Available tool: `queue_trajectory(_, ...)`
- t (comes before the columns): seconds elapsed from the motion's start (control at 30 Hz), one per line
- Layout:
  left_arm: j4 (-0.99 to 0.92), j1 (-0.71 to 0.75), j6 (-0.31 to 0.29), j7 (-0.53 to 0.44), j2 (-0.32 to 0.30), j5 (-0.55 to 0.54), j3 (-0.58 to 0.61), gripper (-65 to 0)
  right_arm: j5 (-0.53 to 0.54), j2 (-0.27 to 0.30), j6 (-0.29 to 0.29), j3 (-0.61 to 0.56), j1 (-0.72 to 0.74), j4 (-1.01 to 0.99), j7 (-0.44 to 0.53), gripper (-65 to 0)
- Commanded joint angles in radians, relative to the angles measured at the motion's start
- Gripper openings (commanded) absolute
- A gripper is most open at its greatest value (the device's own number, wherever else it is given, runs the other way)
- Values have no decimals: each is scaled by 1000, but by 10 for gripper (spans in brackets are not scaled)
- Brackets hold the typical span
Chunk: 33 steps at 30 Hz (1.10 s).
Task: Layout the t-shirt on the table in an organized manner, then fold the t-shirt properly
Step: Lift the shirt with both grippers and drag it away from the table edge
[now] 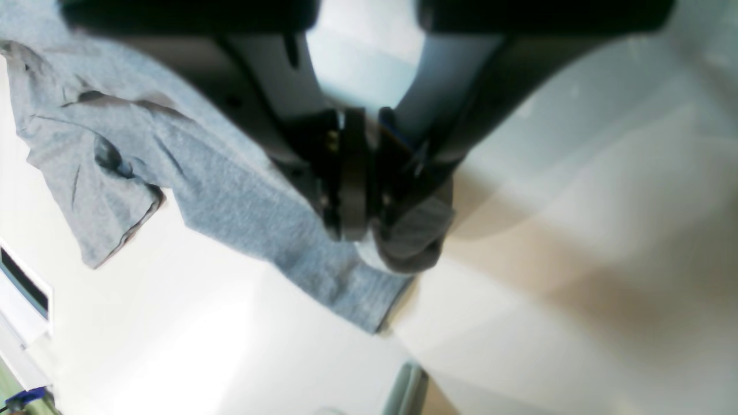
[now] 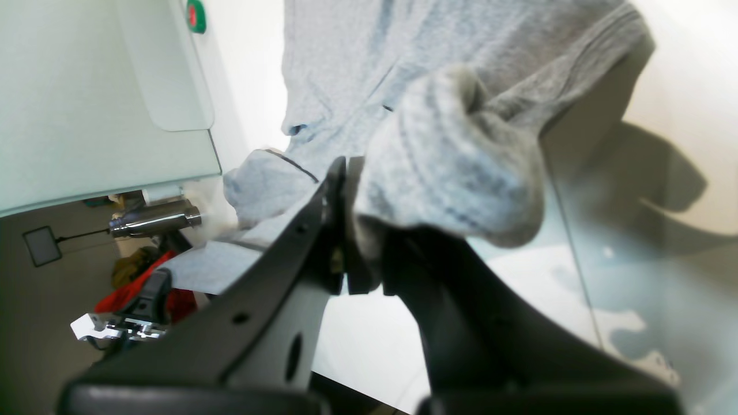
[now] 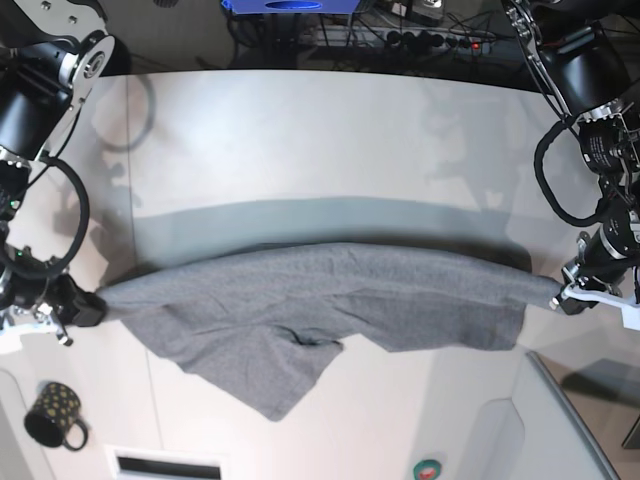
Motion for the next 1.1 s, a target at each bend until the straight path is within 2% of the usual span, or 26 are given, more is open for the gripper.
queue_trajectory(0.0, 21, -10, -1, -21, -17, -16, -4, -650, 24, 31, -1, 3, 17, 21, 5, -644)
queue_trajectory(0.33, 86, 100, -1, -23, -16, -19, -73, -650, 21, 41, -1, 3, -61, 176, 10, -644)
queue_trajectory(0.6, 38, 66, -1, -24, -3, -11, -67, -650, 18, 44, -1, -3, 20, 50, 16, -644)
queue_trajectory(0.7, 2, 19, -1, -24, -3, -11, -55, -650, 18, 63, -1, -7, 42, 2, 57, -644)
queue_trajectory(0.87, -38, -47, -1, -24, -11, -11, 4, -650, 20, 127, -1, -116, 83, -74, 146, -644)
queue_trajectory(1.07, -31, -30, -1, -23, -3, -13, 2, -650, 28, 143, -1, -130, 40, -77, 151, -644)
